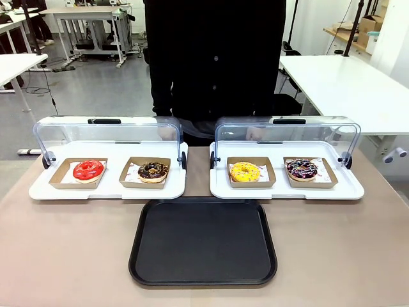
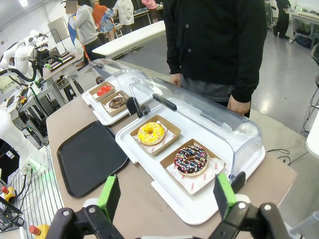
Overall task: Move the fourth donut from the left to the tray.
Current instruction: Pick up the Paper togo box containing the Donut indicated by the person and place it on the Handle tray.
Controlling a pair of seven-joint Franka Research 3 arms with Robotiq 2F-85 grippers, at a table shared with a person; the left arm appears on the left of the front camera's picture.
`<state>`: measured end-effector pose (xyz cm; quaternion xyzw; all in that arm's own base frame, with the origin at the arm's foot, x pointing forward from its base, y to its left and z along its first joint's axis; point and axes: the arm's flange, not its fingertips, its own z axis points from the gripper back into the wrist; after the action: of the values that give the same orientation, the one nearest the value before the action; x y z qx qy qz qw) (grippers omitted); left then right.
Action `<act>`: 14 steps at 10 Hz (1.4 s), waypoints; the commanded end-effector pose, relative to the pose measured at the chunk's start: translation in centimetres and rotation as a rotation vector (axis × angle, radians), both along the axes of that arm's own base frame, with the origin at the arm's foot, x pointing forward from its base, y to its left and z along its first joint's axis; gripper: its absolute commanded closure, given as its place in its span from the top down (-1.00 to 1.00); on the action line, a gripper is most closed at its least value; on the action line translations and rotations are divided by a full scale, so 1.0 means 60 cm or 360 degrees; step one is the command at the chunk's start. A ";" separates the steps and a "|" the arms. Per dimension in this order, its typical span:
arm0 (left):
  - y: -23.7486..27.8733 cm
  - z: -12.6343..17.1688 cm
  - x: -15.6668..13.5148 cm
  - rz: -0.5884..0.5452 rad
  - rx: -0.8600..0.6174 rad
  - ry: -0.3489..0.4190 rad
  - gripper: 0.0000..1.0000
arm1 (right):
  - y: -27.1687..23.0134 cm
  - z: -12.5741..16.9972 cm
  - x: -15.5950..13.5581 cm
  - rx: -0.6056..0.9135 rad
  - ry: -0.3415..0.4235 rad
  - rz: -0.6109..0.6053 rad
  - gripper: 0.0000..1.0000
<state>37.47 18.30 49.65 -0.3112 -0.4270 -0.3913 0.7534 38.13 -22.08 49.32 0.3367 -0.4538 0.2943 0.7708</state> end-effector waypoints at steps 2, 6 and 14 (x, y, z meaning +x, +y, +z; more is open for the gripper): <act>0.002 0.001 0.003 -0.0014 -0.0021 -0.0046 1.00 | 0.001 0.001 0.003 0.0017 -0.0066 0.0004 1.00; 0.002 0.001 0.003 -0.0014 -0.0021 -0.0046 1.00 | 0.001 0.001 0.003 0.0017 -0.0066 0.0004 1.00; 0.002 0.001 0.003 -0.0014 -0.0021 -0.0046 1.00 | 0.001 0.001 0.003 0.0017 -0.0066 0.0004 1.00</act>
<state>37.47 18.30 49.65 -0.3112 -0.4270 -0.3913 0.7534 38.13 -22.08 49.32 0.3367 -0.4538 0.2944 0.7707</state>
